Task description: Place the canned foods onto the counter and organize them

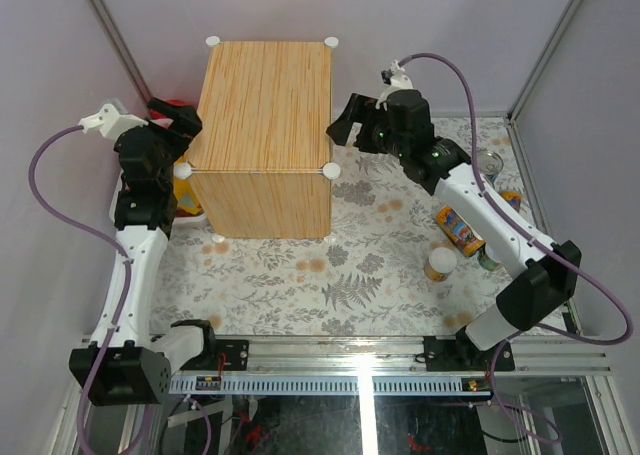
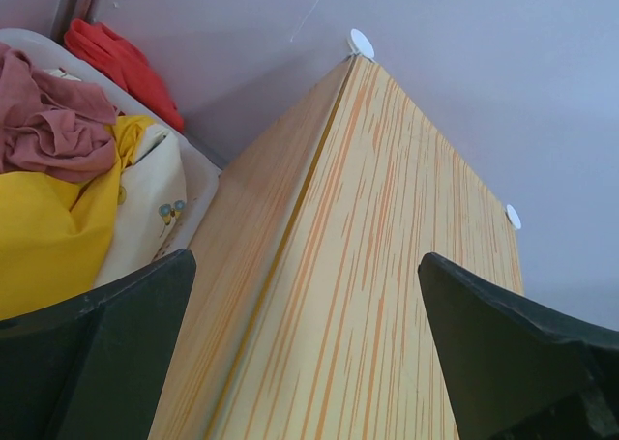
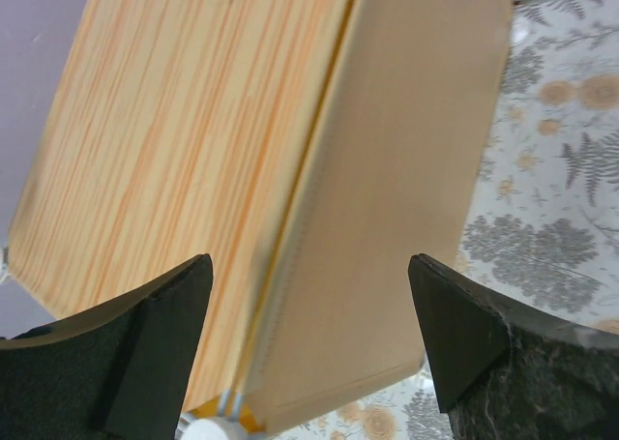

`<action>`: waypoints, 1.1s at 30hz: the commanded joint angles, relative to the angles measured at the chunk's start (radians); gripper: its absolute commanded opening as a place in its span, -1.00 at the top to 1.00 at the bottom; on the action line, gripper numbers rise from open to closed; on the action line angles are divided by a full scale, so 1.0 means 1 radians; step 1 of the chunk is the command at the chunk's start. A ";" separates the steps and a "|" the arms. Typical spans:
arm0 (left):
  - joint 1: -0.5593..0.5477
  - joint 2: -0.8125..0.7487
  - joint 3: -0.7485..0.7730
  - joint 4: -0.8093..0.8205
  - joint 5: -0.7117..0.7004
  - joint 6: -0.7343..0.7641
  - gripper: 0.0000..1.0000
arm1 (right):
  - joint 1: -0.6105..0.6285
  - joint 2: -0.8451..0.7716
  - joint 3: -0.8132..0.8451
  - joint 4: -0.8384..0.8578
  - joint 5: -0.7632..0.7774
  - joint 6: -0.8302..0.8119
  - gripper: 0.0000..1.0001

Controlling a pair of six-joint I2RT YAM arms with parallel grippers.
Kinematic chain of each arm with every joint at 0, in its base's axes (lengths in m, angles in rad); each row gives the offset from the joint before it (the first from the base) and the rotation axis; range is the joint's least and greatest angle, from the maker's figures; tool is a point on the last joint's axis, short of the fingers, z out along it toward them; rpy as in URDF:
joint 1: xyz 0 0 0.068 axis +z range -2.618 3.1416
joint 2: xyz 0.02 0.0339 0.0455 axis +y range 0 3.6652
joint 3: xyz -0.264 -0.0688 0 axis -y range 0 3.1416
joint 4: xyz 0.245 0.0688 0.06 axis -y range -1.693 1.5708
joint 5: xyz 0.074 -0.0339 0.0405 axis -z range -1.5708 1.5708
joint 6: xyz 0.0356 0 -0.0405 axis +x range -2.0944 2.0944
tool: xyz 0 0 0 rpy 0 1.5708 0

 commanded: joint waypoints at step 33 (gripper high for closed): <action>-0.043 0.057 -0.166 0.294 0.569 -0.107 -0.53 | 0.094 0.123 0.097 0.066 -0.092 0.058 -0.36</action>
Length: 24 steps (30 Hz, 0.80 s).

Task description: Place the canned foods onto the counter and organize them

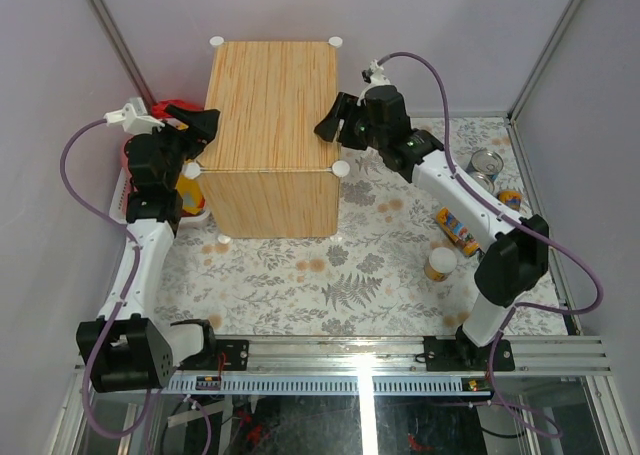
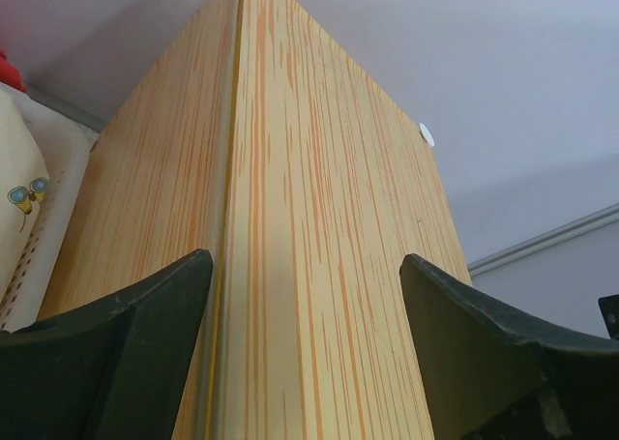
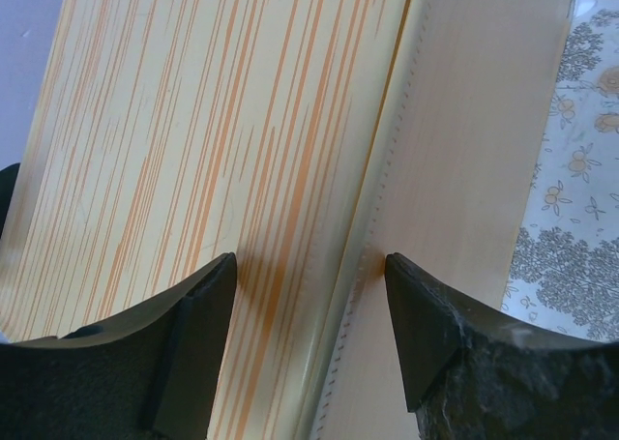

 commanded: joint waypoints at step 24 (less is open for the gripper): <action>-0.386 -0.420 -0.163 -0.374 0.058 0.021 -0.46 | 0.278 -0.420 -0.299 -0.085 0.147 0.002 -0.35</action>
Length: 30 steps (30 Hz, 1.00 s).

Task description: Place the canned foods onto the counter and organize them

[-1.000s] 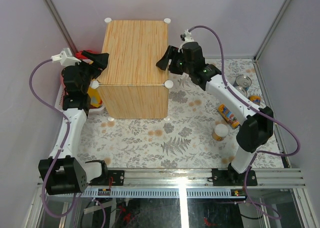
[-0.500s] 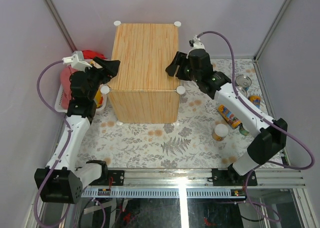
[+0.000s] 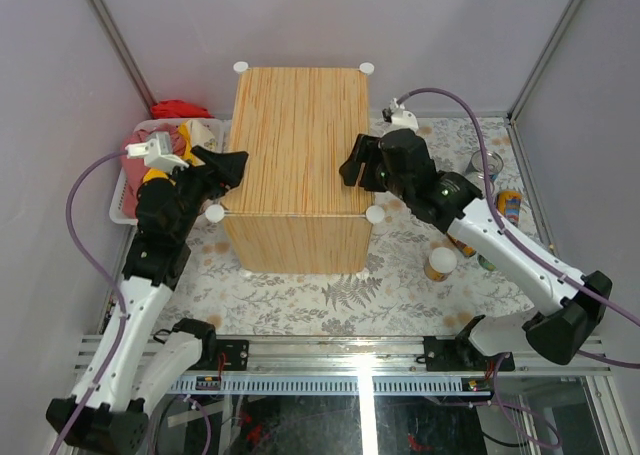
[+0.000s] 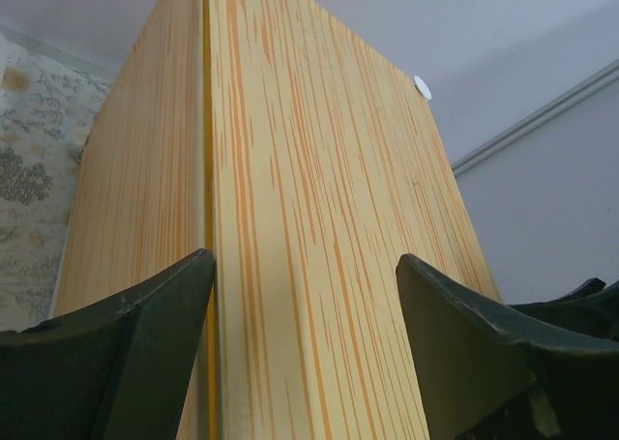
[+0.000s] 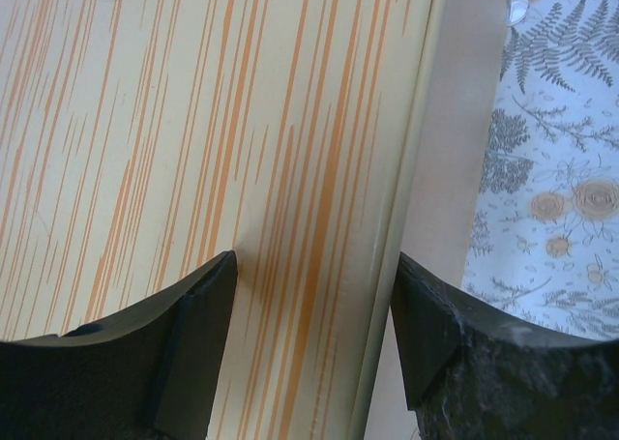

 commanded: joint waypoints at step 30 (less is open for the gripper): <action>-0.111 -0.339 -0.162 -0.296 0.322 -0.115 -0.26 | 0.351 -0.207 -0.137 -0.054 0.120 0.136 -0.47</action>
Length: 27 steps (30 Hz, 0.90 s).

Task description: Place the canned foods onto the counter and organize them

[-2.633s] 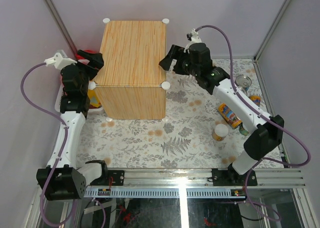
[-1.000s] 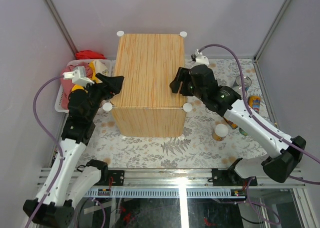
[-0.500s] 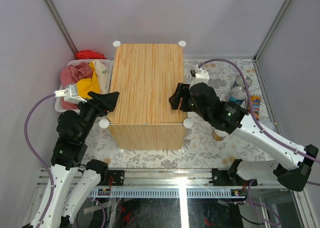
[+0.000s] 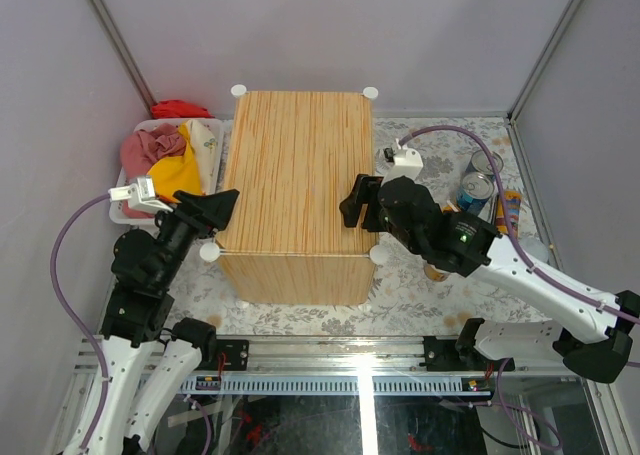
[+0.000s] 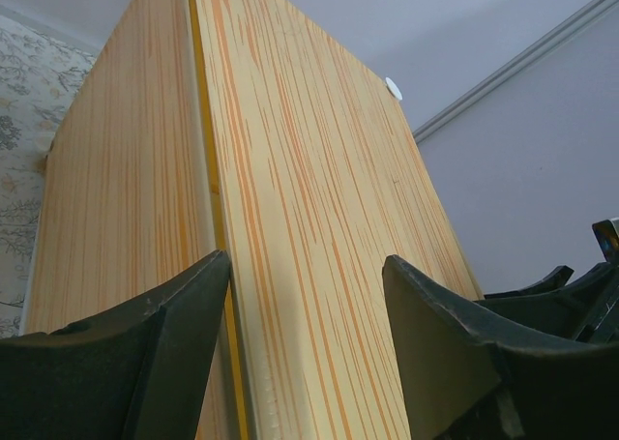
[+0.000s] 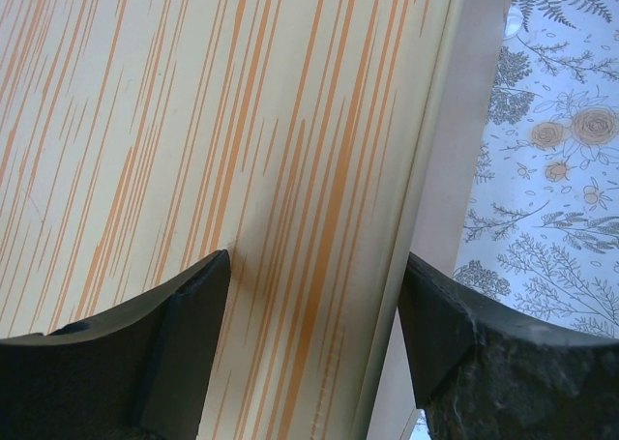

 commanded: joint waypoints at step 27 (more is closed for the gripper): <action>-0.087 0.104 -0.069 -0.077 0.216 -0.084 -0.27 | -0.125 0.074 0.367 -0.221 0.151 -0.160 -0.78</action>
